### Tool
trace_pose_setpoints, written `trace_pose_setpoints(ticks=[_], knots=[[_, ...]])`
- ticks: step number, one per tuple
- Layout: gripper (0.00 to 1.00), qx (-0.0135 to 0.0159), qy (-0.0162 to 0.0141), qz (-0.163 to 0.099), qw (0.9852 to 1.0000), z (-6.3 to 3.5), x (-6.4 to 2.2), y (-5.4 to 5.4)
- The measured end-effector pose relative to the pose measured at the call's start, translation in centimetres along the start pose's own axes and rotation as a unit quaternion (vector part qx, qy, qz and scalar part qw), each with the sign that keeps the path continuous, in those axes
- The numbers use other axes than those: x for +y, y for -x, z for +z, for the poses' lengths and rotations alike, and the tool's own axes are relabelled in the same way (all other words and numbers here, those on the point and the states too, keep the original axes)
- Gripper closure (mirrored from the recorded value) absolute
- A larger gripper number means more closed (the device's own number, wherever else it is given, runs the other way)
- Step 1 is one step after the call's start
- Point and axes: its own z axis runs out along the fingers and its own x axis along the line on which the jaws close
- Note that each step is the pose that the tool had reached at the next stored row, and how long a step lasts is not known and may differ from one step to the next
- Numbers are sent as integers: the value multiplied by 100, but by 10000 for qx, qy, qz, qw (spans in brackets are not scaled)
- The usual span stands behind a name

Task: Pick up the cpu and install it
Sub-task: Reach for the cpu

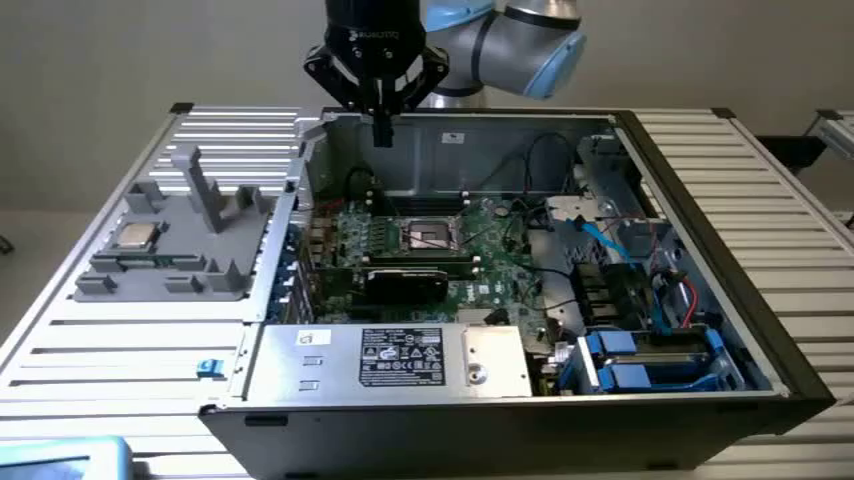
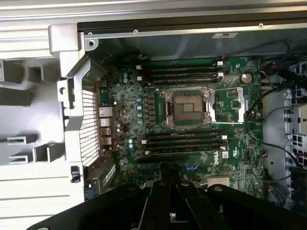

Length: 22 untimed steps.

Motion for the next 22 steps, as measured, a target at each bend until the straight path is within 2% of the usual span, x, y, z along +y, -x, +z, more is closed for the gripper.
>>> trace_pose_setpoints(ticks=[14, 22], knots=[[89, 1, -1, 1, 10000, -1, -1, -13], [89, 0, 0, 0, 10000, -5, -16, -230]])
